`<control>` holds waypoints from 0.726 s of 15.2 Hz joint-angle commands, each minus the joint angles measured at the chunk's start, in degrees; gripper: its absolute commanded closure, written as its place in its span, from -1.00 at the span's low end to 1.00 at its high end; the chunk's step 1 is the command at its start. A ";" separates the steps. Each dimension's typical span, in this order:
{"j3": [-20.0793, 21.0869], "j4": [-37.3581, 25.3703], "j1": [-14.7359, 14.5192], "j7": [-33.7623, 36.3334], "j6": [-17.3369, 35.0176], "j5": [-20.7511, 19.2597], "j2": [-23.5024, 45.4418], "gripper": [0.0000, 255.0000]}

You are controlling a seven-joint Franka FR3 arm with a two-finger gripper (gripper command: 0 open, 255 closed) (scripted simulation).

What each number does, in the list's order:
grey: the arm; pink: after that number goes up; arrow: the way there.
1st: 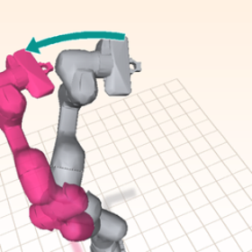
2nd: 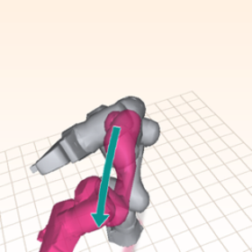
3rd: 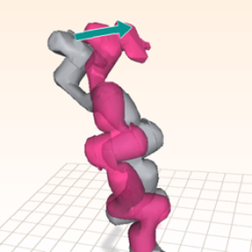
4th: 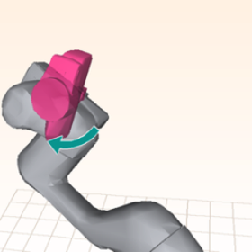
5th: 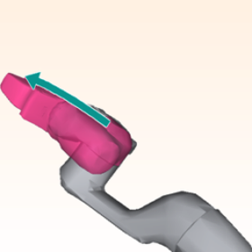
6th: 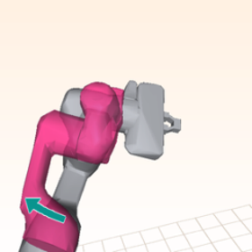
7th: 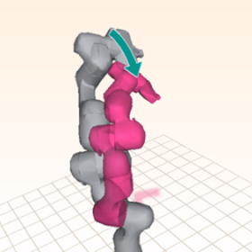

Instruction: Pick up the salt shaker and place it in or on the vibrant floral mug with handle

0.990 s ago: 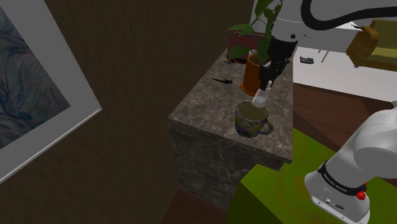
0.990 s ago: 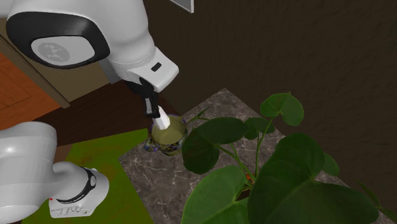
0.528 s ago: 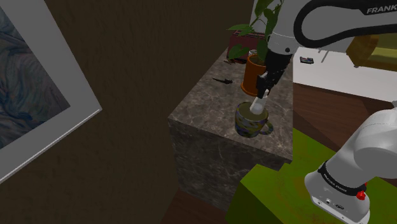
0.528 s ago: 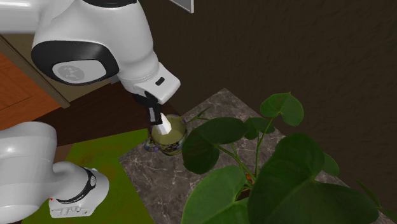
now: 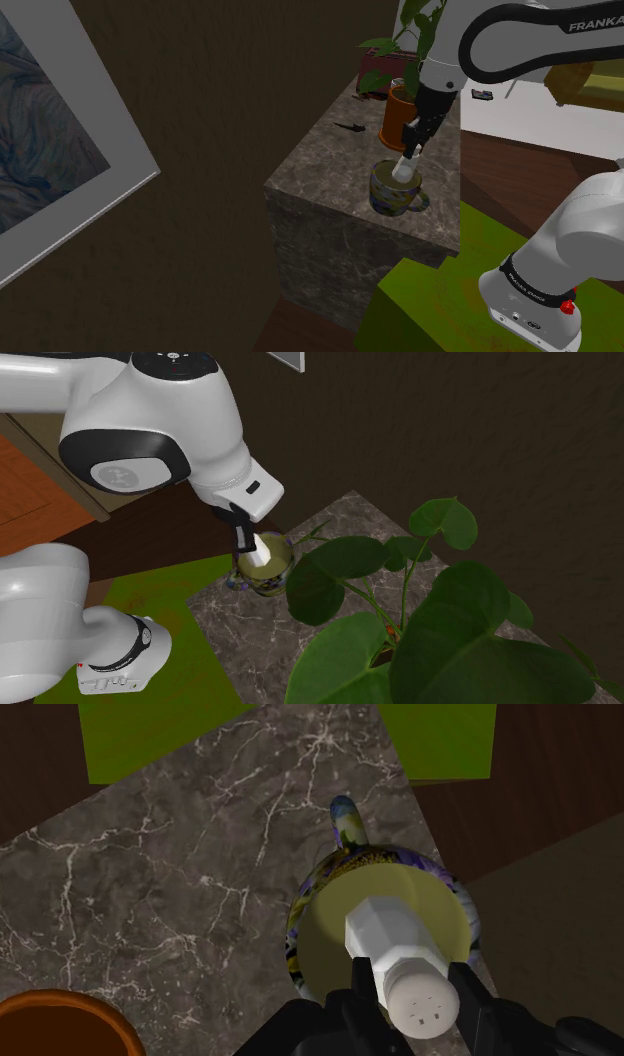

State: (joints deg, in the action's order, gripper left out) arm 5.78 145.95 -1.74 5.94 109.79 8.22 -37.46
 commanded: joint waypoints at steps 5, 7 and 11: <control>0.00 0.00 0.00 0.00 0.01 0.00 0.00 -1.00; 0.00 0.00 0.00 0.00 0.01 0.00 0.00 -1.00; -0.80 -6.78 0.34 0.16 -7.50 -0.73 -0.71 -1.00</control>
State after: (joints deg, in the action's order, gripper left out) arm 5.32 141.27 -1.58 6.21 104.33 7.78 -38.32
